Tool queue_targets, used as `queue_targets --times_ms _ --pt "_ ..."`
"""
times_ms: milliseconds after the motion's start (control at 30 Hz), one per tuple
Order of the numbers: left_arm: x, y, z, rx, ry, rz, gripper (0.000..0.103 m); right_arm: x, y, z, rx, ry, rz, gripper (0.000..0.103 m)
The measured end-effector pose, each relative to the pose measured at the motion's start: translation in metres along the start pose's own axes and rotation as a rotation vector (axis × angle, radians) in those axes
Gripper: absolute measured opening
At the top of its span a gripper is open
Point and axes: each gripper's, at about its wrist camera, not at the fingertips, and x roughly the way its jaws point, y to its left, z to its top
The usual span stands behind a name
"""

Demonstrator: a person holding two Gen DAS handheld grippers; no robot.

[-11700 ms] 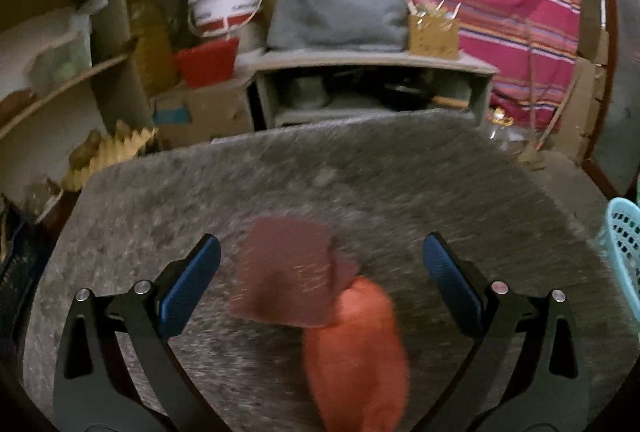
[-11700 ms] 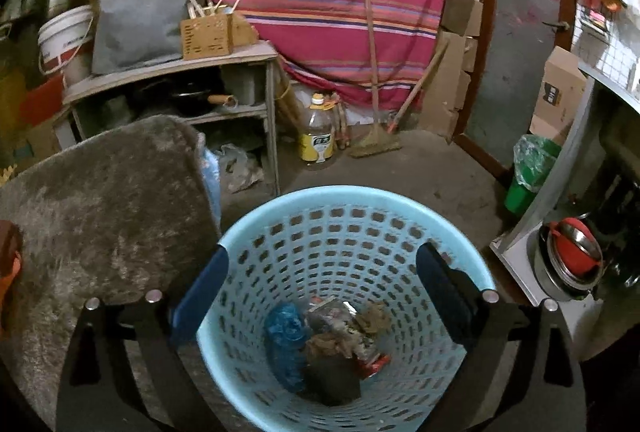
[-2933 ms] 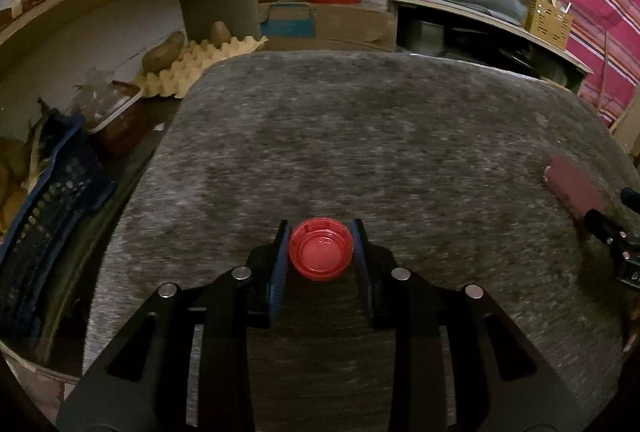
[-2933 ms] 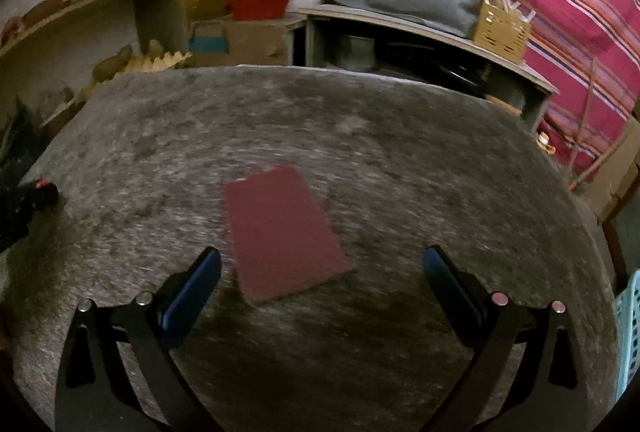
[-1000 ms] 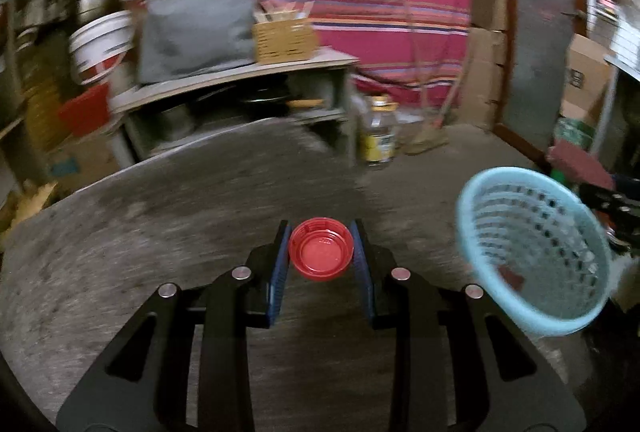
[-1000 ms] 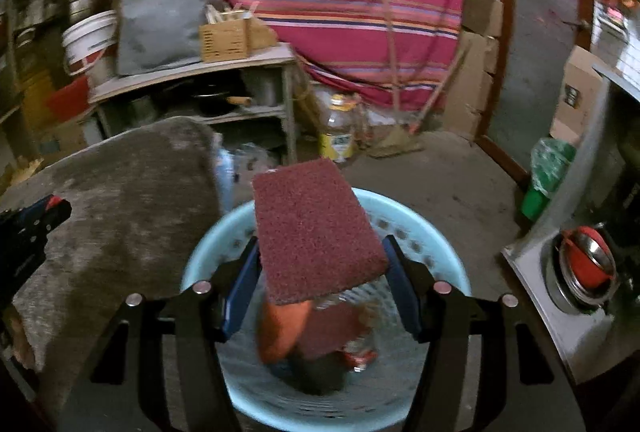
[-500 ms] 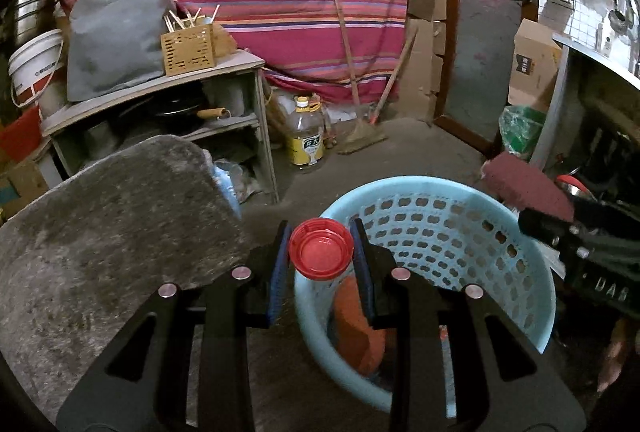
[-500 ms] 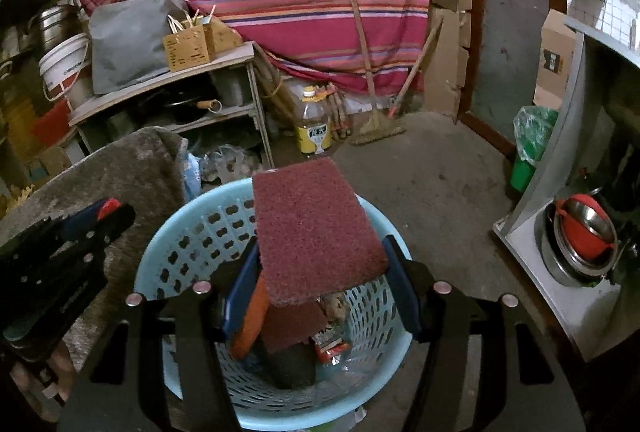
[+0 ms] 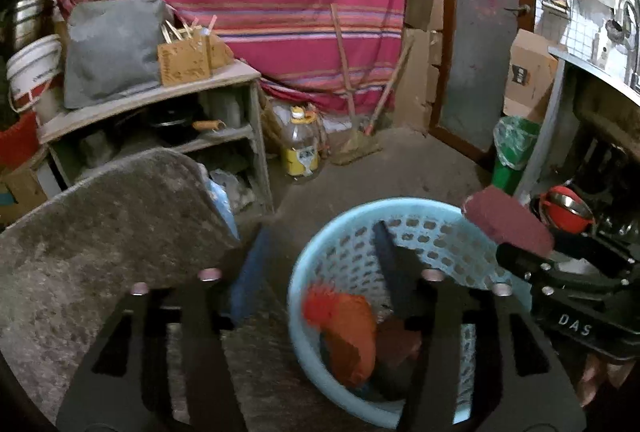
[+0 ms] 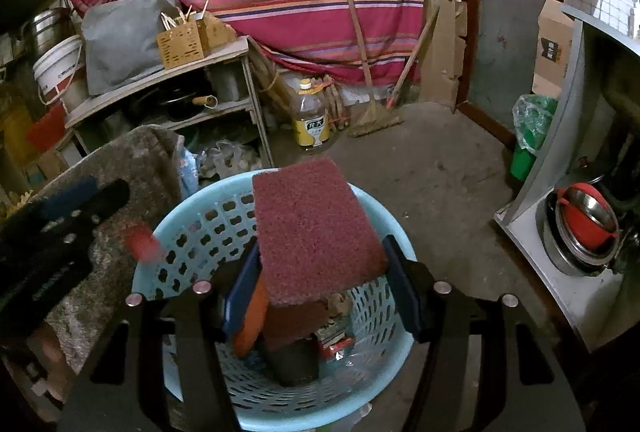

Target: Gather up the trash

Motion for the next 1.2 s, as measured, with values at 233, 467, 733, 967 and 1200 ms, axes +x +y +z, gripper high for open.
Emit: queue_targets --times_ms 233,467,733,967,1200 --pt "-0.02 0.028 -0.001 -0.036 -0.031 0.057 0.082 0.005 0.01 -0.002 -0.012 0.014 0.01 0.06" --pt "-0.051 0.056 -0.013 -0.045 -0.063 0.157 0.094 0.02 0.03 -0.003 -0.027 0.04 0.038 0.062" --pt "-0.105 0.098 -0.032 -0.076 -0.1 0.252 0.098 0.021 0.044 -0.005 -0.022 0.011 0.026 0.093" --pt "-0.157 0.132 -0.057 -0.126 -0.132 0.341 0.098 -0.008 0.06 -0.02 -0.063 -0.065 0.007 0.099" --pt "-0.205 0.15 -0.091 -0.142 -0.136 0.393 0.098 -0.069 0.097 -0.045 -0.159 -0.198 0.024 0.099"
